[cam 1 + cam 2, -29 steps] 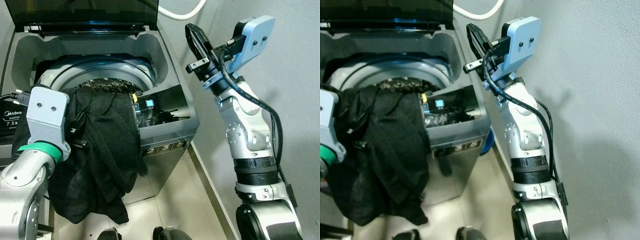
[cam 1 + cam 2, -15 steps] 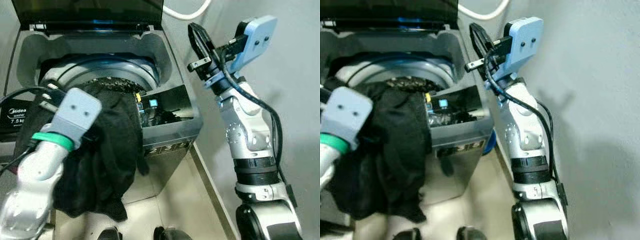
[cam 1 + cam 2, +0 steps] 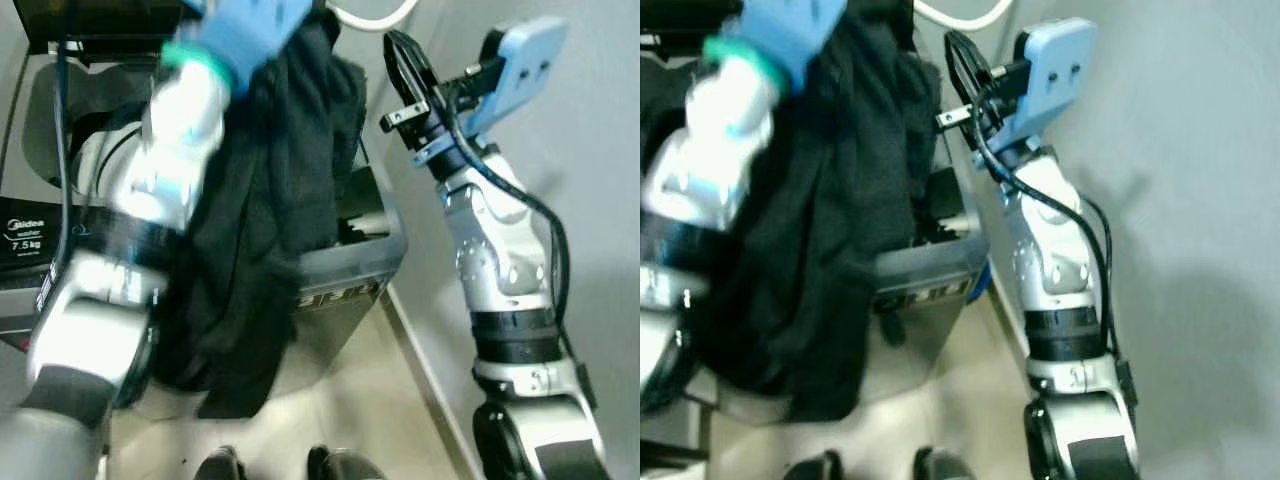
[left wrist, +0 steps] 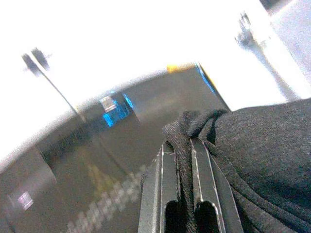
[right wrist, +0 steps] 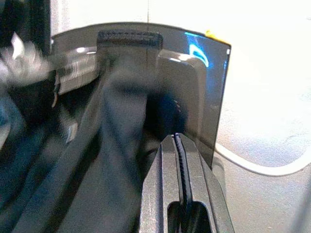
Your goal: Clothes washing
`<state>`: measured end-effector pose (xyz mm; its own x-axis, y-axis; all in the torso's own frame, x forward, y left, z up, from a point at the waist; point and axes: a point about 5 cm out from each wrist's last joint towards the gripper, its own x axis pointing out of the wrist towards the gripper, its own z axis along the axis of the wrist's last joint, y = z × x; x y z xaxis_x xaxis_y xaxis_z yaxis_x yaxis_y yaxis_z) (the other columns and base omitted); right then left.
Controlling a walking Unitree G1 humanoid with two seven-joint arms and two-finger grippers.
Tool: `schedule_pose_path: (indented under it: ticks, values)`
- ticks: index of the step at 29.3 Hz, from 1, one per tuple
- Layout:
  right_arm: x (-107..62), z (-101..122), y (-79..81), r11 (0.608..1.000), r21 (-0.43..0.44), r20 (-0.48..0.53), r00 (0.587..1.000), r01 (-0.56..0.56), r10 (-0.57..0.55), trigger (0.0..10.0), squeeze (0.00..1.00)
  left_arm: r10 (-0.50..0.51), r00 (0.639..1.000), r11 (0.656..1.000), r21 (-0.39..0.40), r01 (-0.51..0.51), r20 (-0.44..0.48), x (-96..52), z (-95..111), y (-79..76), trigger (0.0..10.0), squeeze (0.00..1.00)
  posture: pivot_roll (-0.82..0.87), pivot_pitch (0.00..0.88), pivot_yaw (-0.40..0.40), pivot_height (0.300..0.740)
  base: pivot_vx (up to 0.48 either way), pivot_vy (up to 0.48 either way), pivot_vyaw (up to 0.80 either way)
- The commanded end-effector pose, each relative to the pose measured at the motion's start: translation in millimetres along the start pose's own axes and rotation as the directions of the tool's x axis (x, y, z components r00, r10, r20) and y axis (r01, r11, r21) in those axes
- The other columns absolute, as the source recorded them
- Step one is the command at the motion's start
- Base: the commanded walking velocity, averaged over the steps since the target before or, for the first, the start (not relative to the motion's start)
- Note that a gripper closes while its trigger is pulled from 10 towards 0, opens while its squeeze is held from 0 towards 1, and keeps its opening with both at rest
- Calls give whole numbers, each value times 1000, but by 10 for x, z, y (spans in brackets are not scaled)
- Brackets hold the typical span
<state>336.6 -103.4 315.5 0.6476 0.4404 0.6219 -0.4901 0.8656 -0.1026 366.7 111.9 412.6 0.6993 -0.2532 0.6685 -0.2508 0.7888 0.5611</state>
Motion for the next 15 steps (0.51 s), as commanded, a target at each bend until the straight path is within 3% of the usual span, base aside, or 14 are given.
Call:
schedule_pose_path:
  ticks: [1, 6, 7, 8, 9, 11, 12, 15]
  values:
    - [-53, 30, -41, 1000, -17, 7, 1000, 21, -21, 10000, 0, 75, 990, 995, 51, -82, 122, 101, 211, 147, 10000, 0, 25, 30, -13, 740, 0, 0, 0]
    - [-69, 32, -52, 999, -21, 8, 999, 32, -32, 10000, 0, 107, 988, 988, 101, -119, 113, 147, 175, 188, 10000, 0, 32, 34, -9, 740, 0, 0, 0]
    - [-76, 29, -55, 999, -21, 8, 999, 36, -35, 10000, 0, 57, 998, 998, 0, -57, -35, 171, -27, 126, 10000, 0, 35, 38, -11, 740, 0, 0, 0]
    - [-76, 29, -55, 999, -21, 8, 999, 36, -35, 10000, 0, 57, 998, 998, 0, -57, -35, 171, -27, 126, 10000, 0, 35, 38, -11, 740, 0, 0, 0]
    - [-83, 18, -50, 999, -18, 4, 999, 37, -37, 10000, 0, -124, 961, 970, -232, 65, -249, -25, -410, -157, 10000, 518, 47, 52, -18, 740, 0, 0, 0]
    - [-84, 16, -46, 999, -17, 3, 999, 37, -37, 10000, 0, -157, 948, 959, -273, 79, -278, -85, -499, -223, 10000, 518, 47, 52, -18, 740, 0, 0, 0]
    - [-85, 13, -46, 999, -15, 2, 999, 37, -37, 10000, 0, -156, 947, 964, -253, 84, -279, -137, -542, -243, 10000, 1000, 49, 53, -19, 740, 0, 0, 0]
    - [-87, 4, -44, 999, -12, -1, 999, 37, -37, 10000, 0, -81, 952, 977, -212, 18, -294, -223, -614, -162, 10000, 1000, 61, 54, -19, 740, 0, 0, 0]
